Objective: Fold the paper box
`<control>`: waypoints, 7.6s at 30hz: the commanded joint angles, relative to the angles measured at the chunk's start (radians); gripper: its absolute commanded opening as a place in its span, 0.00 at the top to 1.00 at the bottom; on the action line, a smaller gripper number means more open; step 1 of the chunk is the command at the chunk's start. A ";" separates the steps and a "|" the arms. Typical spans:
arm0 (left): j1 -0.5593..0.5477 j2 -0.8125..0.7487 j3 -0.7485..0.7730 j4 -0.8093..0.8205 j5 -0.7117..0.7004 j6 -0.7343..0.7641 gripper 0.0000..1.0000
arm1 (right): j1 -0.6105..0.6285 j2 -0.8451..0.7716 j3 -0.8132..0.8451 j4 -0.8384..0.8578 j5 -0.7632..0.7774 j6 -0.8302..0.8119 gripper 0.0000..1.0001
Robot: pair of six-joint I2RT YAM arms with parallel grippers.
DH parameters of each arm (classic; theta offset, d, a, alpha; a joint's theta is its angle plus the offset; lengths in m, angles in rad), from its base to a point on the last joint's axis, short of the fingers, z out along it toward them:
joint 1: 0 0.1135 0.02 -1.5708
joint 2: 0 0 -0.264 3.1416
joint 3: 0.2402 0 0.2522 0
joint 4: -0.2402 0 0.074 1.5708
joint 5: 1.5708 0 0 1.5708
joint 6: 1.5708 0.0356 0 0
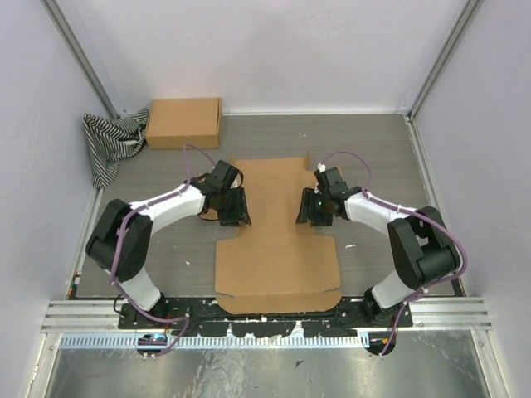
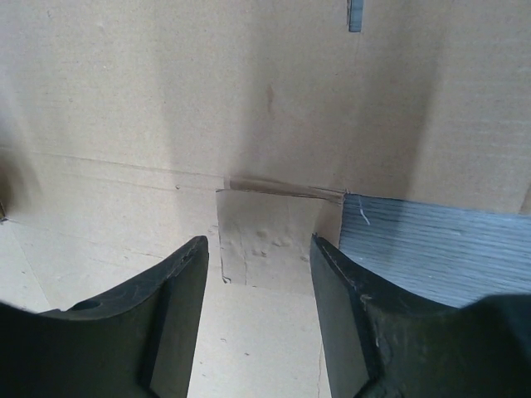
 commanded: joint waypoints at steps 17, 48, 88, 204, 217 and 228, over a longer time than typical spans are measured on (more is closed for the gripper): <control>-0.040 0.092 0.197 -0.120 -0.135 0.054 0.50 | 0.042 0.007 0.155 -0.088 0.130 -0.013 0.43; 0.214 0.752 1.279 -0.592 -0.278 0.278 0.54 | -0.079 -0.123 0.423 -0.305 0.240 -0.122 0.40; 0.127 -0.122 0.175 0.526 -0.271 0.548 1.00 | -0.111 0.007 0.763 -0.402 0.223 -0.188 0.38; 0.016 -0.286 -0.040 0.401 -0.607 0.478 1.00 | 0.098 -0.320 0.448 -0.104 0.616 -0.287 0.44; 0.015 -0.372 -0.196 0.823 -0.615 0.615 1.00 | -0.356 -0.224 0.259 0.163 0.275 -0.197 0.49; 0.017 -0.249 -0.338 1.110 -0.614 0.651 1.00 | -0.413 -0.079 0.140 0.342 -0.110 -0.316 0.55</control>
